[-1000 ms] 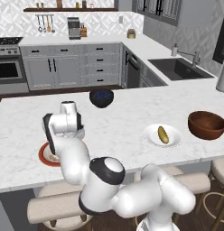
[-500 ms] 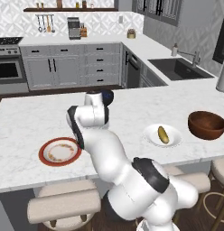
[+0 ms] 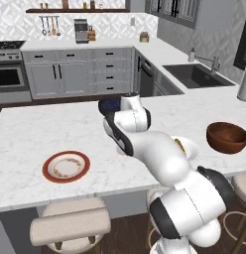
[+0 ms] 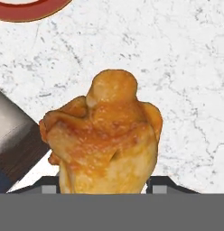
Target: Pick the chicken drumstick and cucumber from their plates and place them in the bowl. Then put the bowl in the fridge.
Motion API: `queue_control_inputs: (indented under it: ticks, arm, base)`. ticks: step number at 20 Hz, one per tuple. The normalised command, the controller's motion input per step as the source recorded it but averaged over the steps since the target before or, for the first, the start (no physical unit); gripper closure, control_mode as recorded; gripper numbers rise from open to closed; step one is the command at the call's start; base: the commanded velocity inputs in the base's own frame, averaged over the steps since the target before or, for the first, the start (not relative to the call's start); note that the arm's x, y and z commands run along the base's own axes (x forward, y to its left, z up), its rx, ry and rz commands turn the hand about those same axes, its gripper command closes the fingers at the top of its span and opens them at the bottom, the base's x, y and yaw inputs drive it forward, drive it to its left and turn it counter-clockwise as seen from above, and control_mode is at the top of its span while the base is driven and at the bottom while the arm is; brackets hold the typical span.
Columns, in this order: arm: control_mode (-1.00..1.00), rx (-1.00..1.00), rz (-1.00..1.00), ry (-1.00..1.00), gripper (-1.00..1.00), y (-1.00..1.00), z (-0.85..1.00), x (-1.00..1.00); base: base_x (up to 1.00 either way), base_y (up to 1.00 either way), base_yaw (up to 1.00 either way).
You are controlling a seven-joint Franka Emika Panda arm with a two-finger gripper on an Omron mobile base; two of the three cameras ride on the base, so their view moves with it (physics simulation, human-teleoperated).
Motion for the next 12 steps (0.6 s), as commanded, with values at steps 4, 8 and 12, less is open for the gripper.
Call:
queue_control_inputs:
  ticks: [4,8,12]
  arm:
    - [-1.0,-0.07,0.0,-0.02,1.0,-1.0,0.33,-0.04]
    - [-1.0,-0.03,0.0,0.0,1.0,-1.0,0.08,-0.02]
    - [-1.0,0.0,-0.01,0.0,1.0,-1.0,0.03,-0.12]
  base:
    - [0.0,0.0,0.0]
    - [0.0,0.0,0.0]
    - [0.0,0.0,0.0]
